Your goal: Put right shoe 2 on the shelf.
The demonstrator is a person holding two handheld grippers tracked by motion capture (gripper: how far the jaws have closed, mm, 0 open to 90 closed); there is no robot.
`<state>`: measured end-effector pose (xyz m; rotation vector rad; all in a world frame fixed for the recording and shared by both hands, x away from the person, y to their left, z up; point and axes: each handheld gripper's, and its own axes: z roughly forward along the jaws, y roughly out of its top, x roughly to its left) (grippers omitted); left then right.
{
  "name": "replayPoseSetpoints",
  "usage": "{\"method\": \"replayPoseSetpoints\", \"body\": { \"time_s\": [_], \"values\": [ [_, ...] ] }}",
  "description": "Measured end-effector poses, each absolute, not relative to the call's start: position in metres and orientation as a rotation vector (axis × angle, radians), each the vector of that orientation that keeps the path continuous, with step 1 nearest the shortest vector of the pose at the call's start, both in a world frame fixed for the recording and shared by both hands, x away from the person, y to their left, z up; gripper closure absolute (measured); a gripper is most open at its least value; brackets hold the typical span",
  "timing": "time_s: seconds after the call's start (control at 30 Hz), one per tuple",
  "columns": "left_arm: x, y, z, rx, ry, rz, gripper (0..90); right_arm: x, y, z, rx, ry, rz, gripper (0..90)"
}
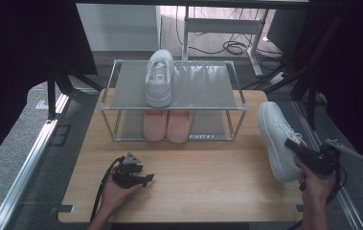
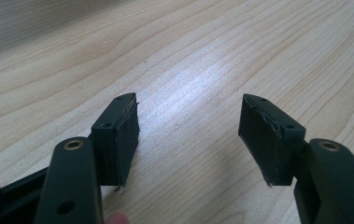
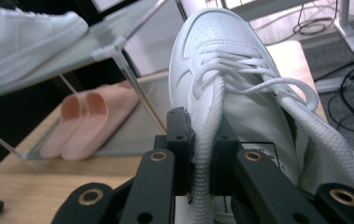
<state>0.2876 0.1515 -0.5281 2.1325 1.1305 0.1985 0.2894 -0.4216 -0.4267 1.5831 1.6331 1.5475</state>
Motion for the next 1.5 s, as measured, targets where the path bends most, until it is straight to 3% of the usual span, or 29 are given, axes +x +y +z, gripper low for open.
{"method": "replayPoseSetpoints", "body": {
  "time_s": [1.5],
  "values": [
    [0.288,0.151,-0.529,2.133,1.127,0.191,38.7,0.291,-0.388,-0.353,1.383,1.428,1.801,83.1]
  ]
}}
